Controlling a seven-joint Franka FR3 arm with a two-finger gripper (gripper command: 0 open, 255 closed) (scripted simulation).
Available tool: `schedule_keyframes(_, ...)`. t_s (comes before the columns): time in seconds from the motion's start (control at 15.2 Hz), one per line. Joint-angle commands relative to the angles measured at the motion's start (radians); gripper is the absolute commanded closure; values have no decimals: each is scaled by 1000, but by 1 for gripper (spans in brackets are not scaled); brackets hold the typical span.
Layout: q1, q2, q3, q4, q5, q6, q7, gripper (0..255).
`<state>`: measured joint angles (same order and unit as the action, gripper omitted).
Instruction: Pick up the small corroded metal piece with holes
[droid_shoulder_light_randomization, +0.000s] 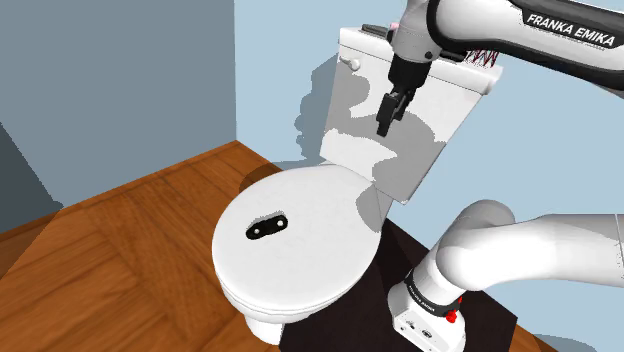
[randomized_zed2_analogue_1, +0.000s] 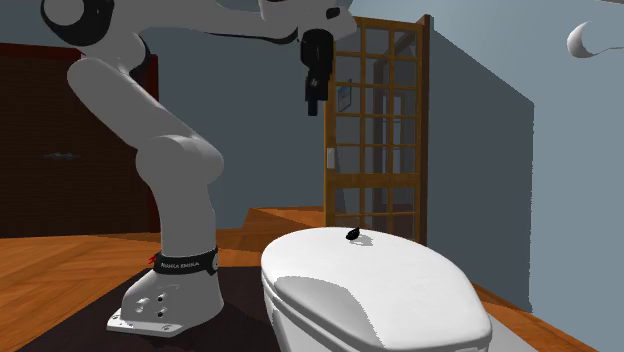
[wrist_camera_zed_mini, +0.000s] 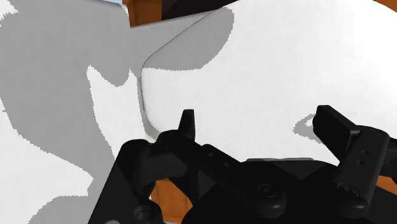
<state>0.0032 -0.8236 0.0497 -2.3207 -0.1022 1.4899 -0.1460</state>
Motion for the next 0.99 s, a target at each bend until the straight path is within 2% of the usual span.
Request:
schedule_keyframes(0.0,0,0,0,0,0,0,0,0)
schedule_keyframes(0.46,89,75,2,-147,19,264,-111,0)
schedule_keyframes(0.92,177,206,13,-246,39,533,-224,0)
